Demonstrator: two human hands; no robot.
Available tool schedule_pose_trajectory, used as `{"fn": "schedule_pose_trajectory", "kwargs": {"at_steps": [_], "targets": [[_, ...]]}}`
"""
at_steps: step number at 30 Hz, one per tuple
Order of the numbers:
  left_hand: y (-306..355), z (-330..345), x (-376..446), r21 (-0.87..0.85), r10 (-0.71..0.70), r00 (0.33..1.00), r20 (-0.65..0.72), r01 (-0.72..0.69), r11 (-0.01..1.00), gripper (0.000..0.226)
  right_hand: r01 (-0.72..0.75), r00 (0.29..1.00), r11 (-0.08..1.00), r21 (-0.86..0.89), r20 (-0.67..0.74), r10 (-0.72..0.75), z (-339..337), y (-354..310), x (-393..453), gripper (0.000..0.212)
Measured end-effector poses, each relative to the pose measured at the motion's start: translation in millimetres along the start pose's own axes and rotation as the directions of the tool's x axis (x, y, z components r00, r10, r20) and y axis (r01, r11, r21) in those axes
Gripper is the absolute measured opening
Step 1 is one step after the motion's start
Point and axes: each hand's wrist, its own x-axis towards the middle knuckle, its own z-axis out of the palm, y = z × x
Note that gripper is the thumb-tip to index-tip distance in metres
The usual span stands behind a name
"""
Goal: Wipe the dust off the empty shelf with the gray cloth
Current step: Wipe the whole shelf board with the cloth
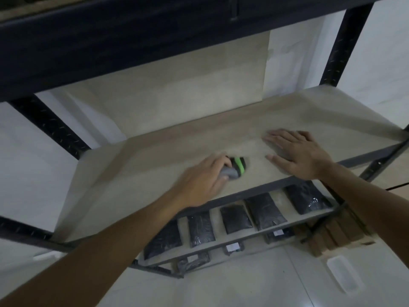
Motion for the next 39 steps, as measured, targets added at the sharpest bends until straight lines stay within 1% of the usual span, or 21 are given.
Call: {"fn": "schedule_pose_trajectory", "kwargs": {"at_steps": [1, 2, 4, 5, 6, 7, 9, 10, 14, 16, 18, 20, 21, 22, 24, 26, 28, 31, 34, 37, 39], "targets": [[8.3, -1.6, -9.1, -0.039, 0.045, 0.999, 0.015, -0.045, 0.998, 0.027, 0.001, 1.000, 1.000, 0.003, 0.007, -0.001, -0.7, -0.2, 0.3, 0.063], [10.9, -6.1, -13.3, -0.079, 0.061, 0.998, 0.027, -0.059, 0.995, 0.025, 0.003, 1.000, 1.000, 0.007, 0.007, -0.003, -1.0, -0.5, 0.3, 0.063], [-2.2, -18.6, -6.8, -0.147, -0.035, 0.999, 0.004, 0.035, 0.989, 0.024, 0.006, 1.000, 1.000, 0.011, -0.010, -0.006, -0.2, -0.1, 0.2, 0.063], [-17.8, -24.4, 2.1, -0.151, -0.104, 0.994, -0.043, 0.096, 0.984, 0.026, 0.005, 1.000, 1.000, 0.011, -0.016, -0.005, 0.2, 0.6, 0.5, 0.063], [-35.7, -29.1, 10.8, -0.134, -0.161, 0.983, -0.085, 0.149, 0.980, 0.028, 0.008, 1.000, 1.000, 0.010, -0.018, -0.007, 0.7, 1.3, 0.9, 0.063], [-51.9, -31.0, 17.9, -0.105, -0.209, 0.974, -0.089, 0.200, 0.974, 0.029, 0.013, 1.000, 1.000, 0.011, -0.015, -0.013, 1.4, 2.1, 1.4, 0.063], [-70.9, -24.4, 25.1, -0.034, -0.263, 0.964, -0.048, 0.261, 0.965, 0.029, 0.018, 1.000, 1.000, 0.013, -0.009, -0.018, 2.8, 3.9, 1.5, 0.063], [-72.6, -17.9, 24.5, -0.001, -0.268, 0.963, -0.040, 0.268, 0.963, 0.029, 0.019, 1.000, 1.000, 0.012, -0.008, -0.019, 3.7, 5.0, 1.3, 0.063], [-29.9, -2.3, 5.6, 0.046, -0.227, 0.973, -0.049, 0.229, 0.972, 0.029, 0.024, 1.000, 1.000, 0.007, -0.011, -0.024, 5.8, 6.8, 0.2, 0.061], [2.2, -0.7, -8.0, 0.064, -0.218, 0.976, 0.010, 0.217, 0.974, 0.029, 0.013, 1.000, 1.000, 0.004, -0.017, -0.013, 3.9, 5.0, -1.7, 0.059], [33.2, -1.5, -24.9, 0.008, -0.139, 0.985, 0.105, 0.139, 0.990, 0.026, 0.004, 1.000, 1.000, 0.008, -0.011, -0.004, 0.9, 1.9, -3.2, 0.059], [53.2, -5.4, -38.1, -0.126, -0.034, 0.987, 0.158, 0.054, 0.990, 0.023, -0.012, 1.000, 1.000, 0.013, -0.005, 0.012, -0.8, -0.4, -4.1, 0.060], [55.3, -11.1, -39.9, -0.185, -0.031, 0.989, 0.147, 0.058, 0.981, 0.023, -0.016, 1.000, 1.000, 0.017, -0.001, 0.016, -1.4, -0.5, -3.7, 0.061], [49.5, -18.8, -36.9, -0.221, -0.077, 0.991, 0.111, 0.100, 0.970, 0.024, -0.013, 1.000, 1.000, 0.022, 0.005, 0.013, -2.0, -0.4, -3.3, 0.061], [25.2, -35.5, -19.7, -0.248, -0.236, 0.972, -0.003, 0.228, 0.942, 0.030, 0.010, 0.999, 0.999, 0.045, 0.036, -0.012, -5.3, 2.8, -2.0, 0.062], [-8.5, -50.6, 4.9, -0.228, -0.339, 0.933, -0.124, 0.306, 0.925, 0.033, 0.034, 0.997, 0.995, 0.090, 0.070, -0.040, -10.3, 12.8, -1.6, 0.064], [-43.5, -58.8, 27.9, -0.178, -0.379, 0.904, -0.198, 0.347, 0.921, 0.037, 0.027, 0.997, 0.996, 0.089, 0.073, -0.033, -15.3, 30.4, -4.3, 0.065], [-89.0, -59.9, 56.4, -0.088, -0.415, 0.885, -0.211, 0.406, 0.910, 0.040, -0.026, 0.998, 0.998, 0.058, 0.065, 0.022, -24.8, 68.8, -7.7, 0.070], [-116.5, -53.4, 83.6, -0.012, -0.414, 0.884, -0.217, 0.422, 0.907, 0.034, -0.116, 0.991, 0.987, 0.109, 0.084, 0.107, -37.3, 106.7, -12.2, 0.079], [-128.1, -28.0, 108.3, -0.004, -0.438, 0.877, -0.198, 0.446, 0.895, 0.030, -0.150, 0.985, 0.986, 0.077, 0.096, 0.143, -33.2, 122.9, -17.7, 0.074], [-130.7, -9.0, 117.0, -0.001, -0.431, 0.870, -0.241, 0.443, 0.896, 0.028, -0.155, 0.985, 0.987, 0.040, 0.082, 0.151, -28.4, 123.6, -16.9, 0.069]]}}
